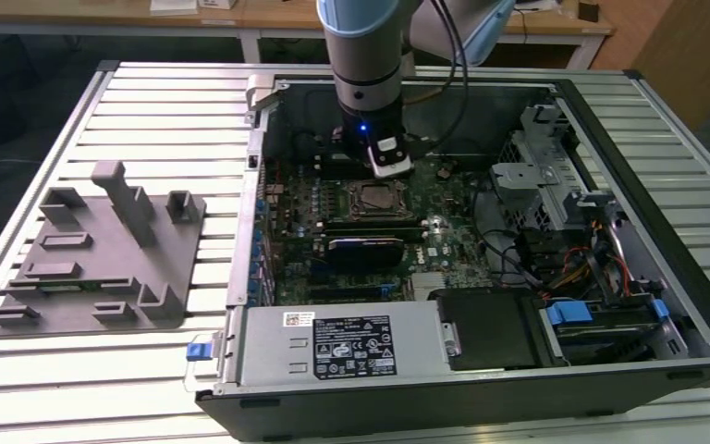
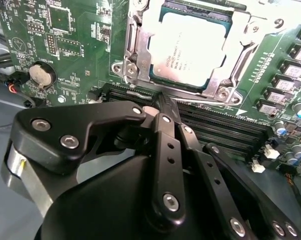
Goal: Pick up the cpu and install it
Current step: 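Install the first cpu locking lever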
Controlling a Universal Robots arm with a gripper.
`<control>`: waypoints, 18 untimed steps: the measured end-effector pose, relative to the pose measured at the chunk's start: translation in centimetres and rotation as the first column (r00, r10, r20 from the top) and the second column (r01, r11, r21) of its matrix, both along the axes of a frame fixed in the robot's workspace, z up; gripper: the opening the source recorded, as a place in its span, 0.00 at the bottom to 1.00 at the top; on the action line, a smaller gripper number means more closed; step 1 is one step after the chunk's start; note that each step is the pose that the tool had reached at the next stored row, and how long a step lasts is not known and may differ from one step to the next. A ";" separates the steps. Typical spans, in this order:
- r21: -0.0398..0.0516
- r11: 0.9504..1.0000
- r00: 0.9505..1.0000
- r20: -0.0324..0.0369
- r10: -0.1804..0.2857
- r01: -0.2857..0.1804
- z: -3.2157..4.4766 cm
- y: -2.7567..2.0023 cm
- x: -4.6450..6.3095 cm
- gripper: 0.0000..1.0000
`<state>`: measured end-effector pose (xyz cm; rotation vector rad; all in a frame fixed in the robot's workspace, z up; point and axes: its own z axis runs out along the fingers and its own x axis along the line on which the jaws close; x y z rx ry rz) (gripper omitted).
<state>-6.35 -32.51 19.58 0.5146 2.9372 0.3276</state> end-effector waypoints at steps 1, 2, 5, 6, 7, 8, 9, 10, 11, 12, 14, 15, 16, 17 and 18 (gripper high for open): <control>0.000 1.000 1.000 0.000 -0.002 0.002 -0.05 0.00 0.0 0.11; 0.000 1.000 1.000 0.000 -0.003 0.003 -0.11 0.00 0.0 0.11; 0.000 1.000 1.000 0.000 -0.007 0.007 -0.25 -0.03 0.0 0.11; 0.000 1.000 1.000 0.000 -0.008 0.008 -0.30 -0.05 0.0 0.11; 0.000 1.000 1.000 0.000 -0.009 0.009 -0.34 -0.07 0.0 0.11; 0.000 1.000 1.000 0.000 -0.010 0.010 -0.39 -0.08 0.0 0.11; 0.001 1.000 1.000 0.001 -0.011 0.011 -0.46 -0.07 0.0 0.11; 0.001 1.000 1.000 0.001 -0.011 0.011 -0.52 -0.08 0.0 0.11; 0.000 1.000 1.000 0.000 -0.012 0.012 -0.53 -0.09 0.0 0.11; 0.000 1.000 1.000 0.000 -0.013 0.013 -0.53 -0.10 0.0 0.11; 0.000 1.000 1.000 0.000 -0.014 0.014 -0.54 -0.11 0.0 0.11; 0.000 1.000 1.000 0.000 -0.014 0.014 -0.55 -0.11 0.0 0.11; 0.000 1.000 1.000 0.000 -0.014 0.014 -0.55 -0.11 0.0 0.11; 0.000 1.000 1.000 0.000 -0.014 0.014 -0.56 -0.11 0.0 0.11; 0.000 1.000 1.000 0.000 -0.014 0.014 -0.56 -0.11 0.0 0.11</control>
